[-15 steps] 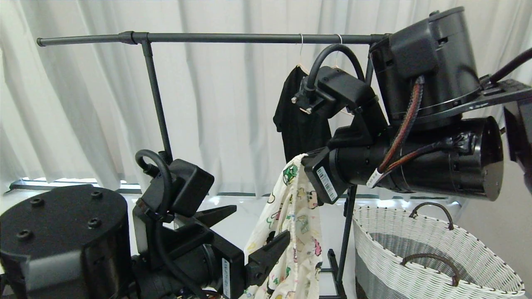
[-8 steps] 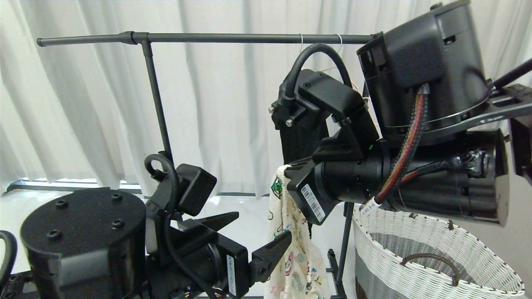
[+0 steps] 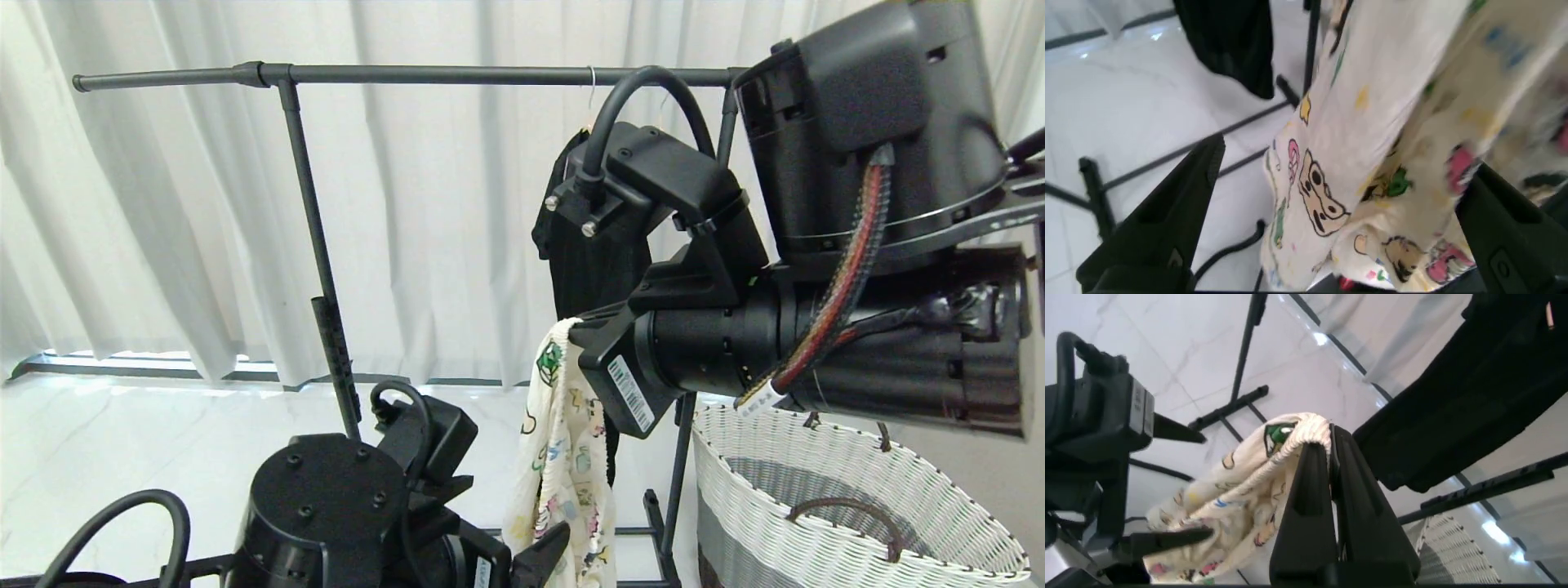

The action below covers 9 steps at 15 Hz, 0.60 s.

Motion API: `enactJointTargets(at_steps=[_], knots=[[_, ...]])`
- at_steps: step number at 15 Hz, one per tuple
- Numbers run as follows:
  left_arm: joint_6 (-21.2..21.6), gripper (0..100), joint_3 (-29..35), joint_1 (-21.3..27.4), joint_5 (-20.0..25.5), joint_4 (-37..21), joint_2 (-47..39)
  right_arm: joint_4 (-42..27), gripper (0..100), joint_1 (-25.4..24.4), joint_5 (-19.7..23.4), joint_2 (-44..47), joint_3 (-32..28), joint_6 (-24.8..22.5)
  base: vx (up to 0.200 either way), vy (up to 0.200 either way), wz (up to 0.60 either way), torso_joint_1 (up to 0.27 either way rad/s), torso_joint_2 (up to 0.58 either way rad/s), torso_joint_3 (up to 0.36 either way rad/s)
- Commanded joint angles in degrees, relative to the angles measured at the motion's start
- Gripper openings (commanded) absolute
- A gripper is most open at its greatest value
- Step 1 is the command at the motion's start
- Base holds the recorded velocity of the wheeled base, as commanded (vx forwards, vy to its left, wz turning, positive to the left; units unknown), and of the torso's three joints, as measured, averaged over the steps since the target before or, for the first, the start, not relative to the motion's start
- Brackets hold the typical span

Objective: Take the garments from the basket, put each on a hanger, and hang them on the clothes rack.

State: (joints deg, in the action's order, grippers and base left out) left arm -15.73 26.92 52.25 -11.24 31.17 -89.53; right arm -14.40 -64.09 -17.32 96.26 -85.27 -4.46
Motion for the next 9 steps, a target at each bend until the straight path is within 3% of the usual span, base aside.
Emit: enactJointTargets(at_steps=[1, 9], knots=[[0.0, 100, -6.1, -0.1, -1.2, 0.0, -0.5, -0.3, 0, 1.2, 0.0, -1.2, 0.0, 0.0, 0.0, 0.0, 0.0, 0.0, 0.0, 0.0], [0.1, 100, -16.6, 0.0, -1.9, -0.1, 5.2, -3.3, 0, 2.3, -0.3, -3.4, 0.1, 0.0, 0.0, 0.0, 0.0, 0.0, 0.0, 0.0]])
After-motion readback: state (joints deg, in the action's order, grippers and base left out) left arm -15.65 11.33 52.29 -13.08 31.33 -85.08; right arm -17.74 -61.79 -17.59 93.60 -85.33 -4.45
